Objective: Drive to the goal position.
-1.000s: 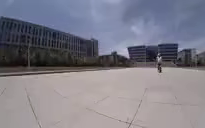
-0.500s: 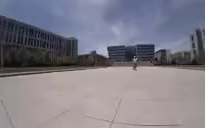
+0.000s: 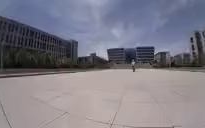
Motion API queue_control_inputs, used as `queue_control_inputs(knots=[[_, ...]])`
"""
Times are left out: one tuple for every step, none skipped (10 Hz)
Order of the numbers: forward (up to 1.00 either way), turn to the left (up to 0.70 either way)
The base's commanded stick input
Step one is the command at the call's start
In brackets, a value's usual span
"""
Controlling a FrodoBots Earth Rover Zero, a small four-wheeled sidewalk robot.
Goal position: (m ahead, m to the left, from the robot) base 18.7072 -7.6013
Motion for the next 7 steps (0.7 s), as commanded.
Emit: queue_control_inputs(knots=[[0.7,0.0],[0.7,0.0],[0.7,0.0],[0.7,0.0],[0.7,-0.3],[0.7,-0.35],[0.7,-0.35]])
